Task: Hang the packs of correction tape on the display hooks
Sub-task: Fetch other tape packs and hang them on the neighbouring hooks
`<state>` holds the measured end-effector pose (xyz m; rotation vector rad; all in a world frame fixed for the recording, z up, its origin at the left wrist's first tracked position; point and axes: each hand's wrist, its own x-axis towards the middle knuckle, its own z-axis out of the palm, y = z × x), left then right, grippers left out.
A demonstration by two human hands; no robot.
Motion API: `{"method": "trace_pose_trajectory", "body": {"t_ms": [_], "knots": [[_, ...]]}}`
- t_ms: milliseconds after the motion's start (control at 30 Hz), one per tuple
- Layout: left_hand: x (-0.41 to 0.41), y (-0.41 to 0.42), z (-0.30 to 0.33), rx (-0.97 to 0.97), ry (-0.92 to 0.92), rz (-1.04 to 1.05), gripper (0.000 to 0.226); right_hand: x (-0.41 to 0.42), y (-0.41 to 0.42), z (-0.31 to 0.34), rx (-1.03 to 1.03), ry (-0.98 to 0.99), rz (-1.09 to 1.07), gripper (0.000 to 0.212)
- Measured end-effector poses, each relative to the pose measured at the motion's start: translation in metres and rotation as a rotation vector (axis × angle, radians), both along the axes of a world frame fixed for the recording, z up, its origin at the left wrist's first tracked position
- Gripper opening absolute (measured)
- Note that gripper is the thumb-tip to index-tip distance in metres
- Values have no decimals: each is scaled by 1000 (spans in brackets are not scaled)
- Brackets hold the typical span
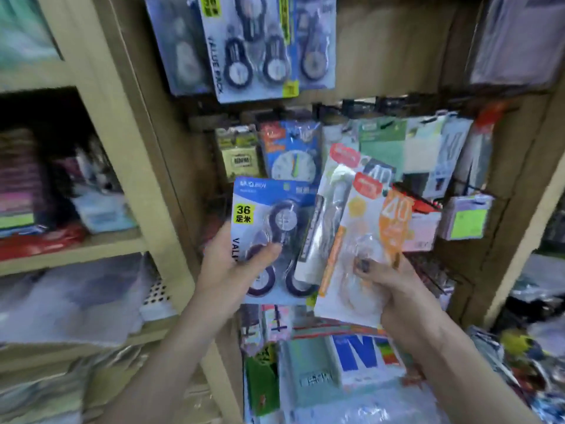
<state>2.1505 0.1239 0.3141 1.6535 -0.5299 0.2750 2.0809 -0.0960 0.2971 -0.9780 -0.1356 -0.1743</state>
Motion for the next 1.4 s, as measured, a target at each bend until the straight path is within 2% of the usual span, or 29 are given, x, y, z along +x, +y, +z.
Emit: {"method": "trace_pose_trajectory", "body": {"t_ms": [67, 100, 167, 300, 500, 667, 733, 900, 967, 1067, 1167, 1267, 1400], "knots": [[-3, 6, 23, -38, -68, 4, 41, -1, 6, 26, -92, -76, 33, 68], [-3, 7, 34, -56, -102, 7, 42, 1, 8, 36, -129, -99, 31, 66], [0, 9, 55, -86, -165, 18, 41, 5, 11, 56, -163, -138, 23, 51], [12, 5, 99, -154, -255, 53, 35, 15, 13, 92, -200, -190, -11, 39], [34, -7, 156, -232, -326, 93, 28, 28, 8, 136, -281, -217, -80, 46], [52, -17, 203, -224, -327, 99, 33, 40, 5, 177, -225, -277, -93, 53], [60, -21, 216, -214, -322, 92, 27, 46, 5, 189, -211, -295, -102, 53], [83, -27, 230, -245, -247, 88, 31, 62, 3, 206, -177, -294, -89, 22], [90, -27, 232, -248, -222, 74, 29, 68, 2, 208, -182, -276, -85, 17], [97, -28, 233, -234, -194, 60, 19, 76, 2, 209, -210, -268, -84, 16], [104, -30, 229, -221, -178, 68, 25, 84, 2, 206, -196, -249, -92, 20], [111, -29, 226, -222, -157, 62, 19, 90, 3, 204, -187, -228, -91, 19], [114, -28, 227, -239, -183, 61, 29, 95, 5, 206, -197, -253, -81, 19]]}}
